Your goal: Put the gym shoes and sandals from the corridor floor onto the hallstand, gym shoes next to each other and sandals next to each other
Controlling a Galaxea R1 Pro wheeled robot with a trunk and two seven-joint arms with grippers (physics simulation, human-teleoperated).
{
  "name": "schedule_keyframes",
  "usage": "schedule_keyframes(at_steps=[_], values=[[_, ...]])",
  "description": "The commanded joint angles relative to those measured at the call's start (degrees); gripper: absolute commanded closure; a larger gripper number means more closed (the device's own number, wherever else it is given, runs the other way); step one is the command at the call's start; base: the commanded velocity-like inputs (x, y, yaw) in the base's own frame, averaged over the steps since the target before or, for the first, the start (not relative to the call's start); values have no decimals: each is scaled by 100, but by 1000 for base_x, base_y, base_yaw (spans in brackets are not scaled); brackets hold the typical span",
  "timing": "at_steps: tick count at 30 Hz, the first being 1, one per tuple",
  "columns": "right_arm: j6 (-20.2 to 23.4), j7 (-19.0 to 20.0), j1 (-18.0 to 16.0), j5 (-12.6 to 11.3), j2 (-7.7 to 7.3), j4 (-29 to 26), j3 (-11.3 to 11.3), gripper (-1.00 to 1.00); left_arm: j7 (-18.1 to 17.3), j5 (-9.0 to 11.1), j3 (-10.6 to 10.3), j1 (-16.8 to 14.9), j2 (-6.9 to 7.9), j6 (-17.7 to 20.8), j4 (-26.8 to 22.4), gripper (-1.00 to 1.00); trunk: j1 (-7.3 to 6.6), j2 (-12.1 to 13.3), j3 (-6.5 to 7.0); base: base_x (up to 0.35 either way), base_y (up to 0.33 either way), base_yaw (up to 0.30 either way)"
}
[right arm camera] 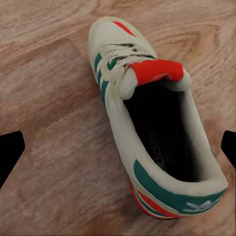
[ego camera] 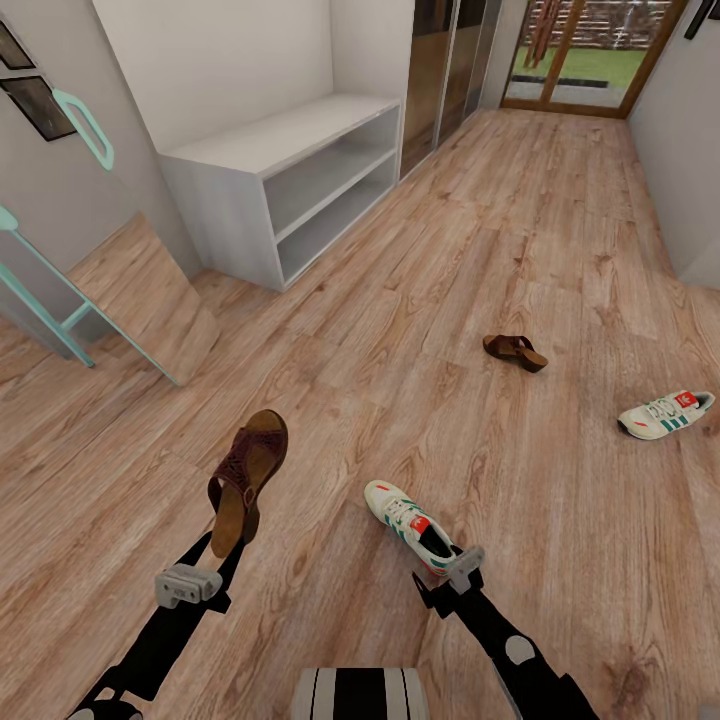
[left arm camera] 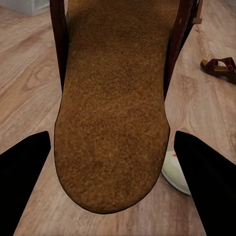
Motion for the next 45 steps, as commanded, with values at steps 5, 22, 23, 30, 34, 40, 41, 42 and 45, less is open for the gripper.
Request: schedule_keyframes(at_steps=[5,22,23,30,34,40,41,42,45], values=[[-106,-12,-269,118,-362,365,15,-100,-5,-15,1,0,0,-8,2,100,0,0,0,0,0,0],[-596,-13,-711,101,-804,1188,-2,-100,-5,-40,2,0,-1,-10,9,100,0,0,0,0,0,0],[-596,-13,-711,101,-804,1188,-2,-100,-5,-40,2,0,-1,-10,9,100,0,0,0,0,0,0],[-600,-13,-722,119,-812,1205,-4,-100,-5,-40,2,0,-1,-10,9,100,0,0,0,0,0,0],[-590,-8,-729,128,-783,1207,-3,-100,-5,-44,-4,0,-1,-16,7,100,0,0,0,0,0,0],[-579,2,-733,152,-645,1208,17,-100,-5,-52,-1,0,-1,-18,7,100,0,0,0,0,0,0],[-578,2,-733,155,-624,1208,19,-100,-5,-53,0,0,-1,-19,7,100,0,0,0,0,0,0],[-577,3,-733,157,-608,1209,20,-100,-5,-54,-2,0,-1,-19,8,100,0,0,0,0,0,0],[-576,4,-734,161,-575,1204,23,-100,-5,-56,0,0,-1,-19,8,100,0,0,0,0,0,0]])
